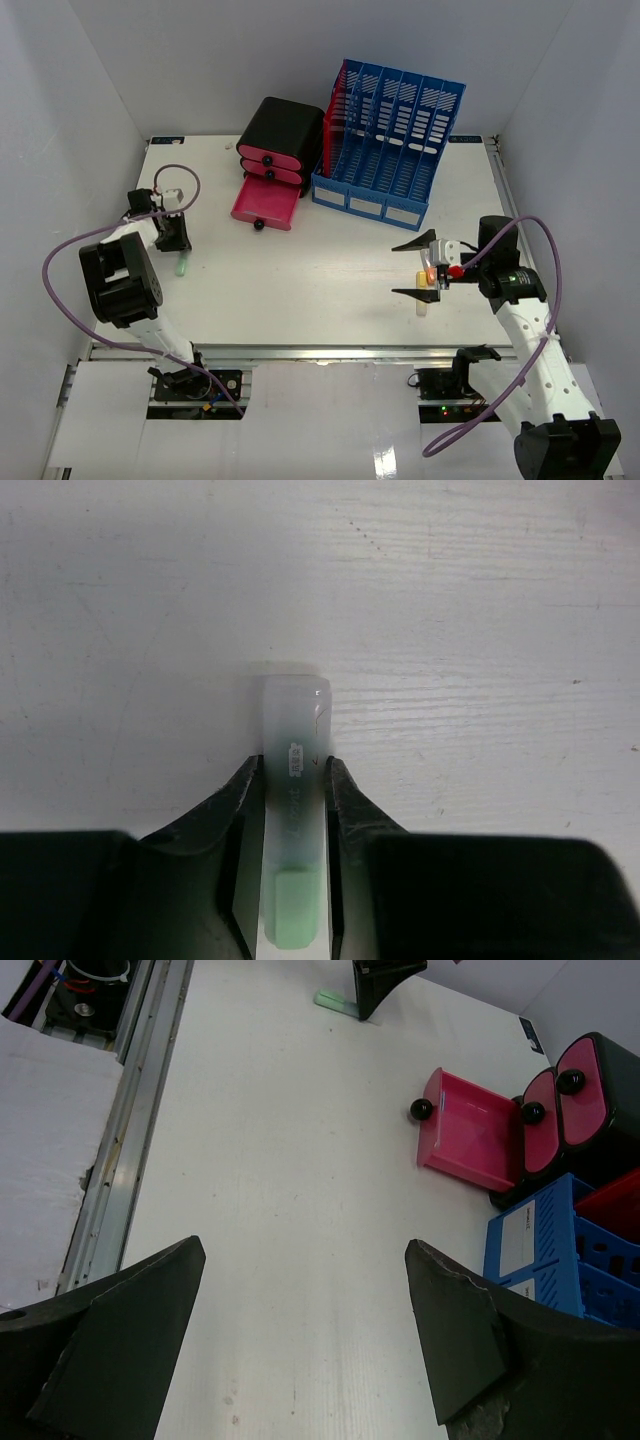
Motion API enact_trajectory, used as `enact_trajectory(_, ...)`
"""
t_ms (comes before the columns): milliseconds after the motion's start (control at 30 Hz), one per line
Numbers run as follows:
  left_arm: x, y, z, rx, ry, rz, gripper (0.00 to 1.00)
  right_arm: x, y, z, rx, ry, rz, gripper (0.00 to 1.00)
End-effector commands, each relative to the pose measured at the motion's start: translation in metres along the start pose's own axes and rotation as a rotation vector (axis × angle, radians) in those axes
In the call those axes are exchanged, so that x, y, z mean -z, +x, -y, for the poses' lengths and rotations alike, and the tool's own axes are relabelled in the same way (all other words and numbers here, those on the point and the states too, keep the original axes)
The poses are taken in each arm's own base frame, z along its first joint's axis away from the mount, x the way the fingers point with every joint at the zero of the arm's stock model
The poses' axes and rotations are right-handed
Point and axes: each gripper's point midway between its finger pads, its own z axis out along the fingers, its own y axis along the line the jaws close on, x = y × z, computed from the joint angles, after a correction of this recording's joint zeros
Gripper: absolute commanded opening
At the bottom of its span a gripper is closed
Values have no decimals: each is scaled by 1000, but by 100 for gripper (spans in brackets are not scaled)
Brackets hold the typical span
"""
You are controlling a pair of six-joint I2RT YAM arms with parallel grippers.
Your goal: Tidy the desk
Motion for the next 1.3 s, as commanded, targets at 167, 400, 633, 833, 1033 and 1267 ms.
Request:
enact_trajectory(167, 49, -67, 49, 247, 216, 177, 10, 3, -4, 4, -6, 9, 24, 88)
enact_trajectory(400, 94, -117, 121, 558, 641, 233, 11, 6, 1, 8, -23, 24, 14, 88)
enact_trajectory(633, 98, -160, 168, 672, 771, 282, 21, 8, 6, 11, -40, 38, 9, 88)
enact_trajectory(833, 73, -186, 196, 787, 750, 303, 24, 11, 9, 14, -50, 52, 2, 88)
enact_trajectory(1033, 35, -189, 209, 901, 652, 329, 24, 13, 12, 16, -59, 64, -2, 88)
enact_trajectory(1267, 6, -185, 210, 971, 522, 371, 39, 14, 15, 17, -78, 68, -5, 88)
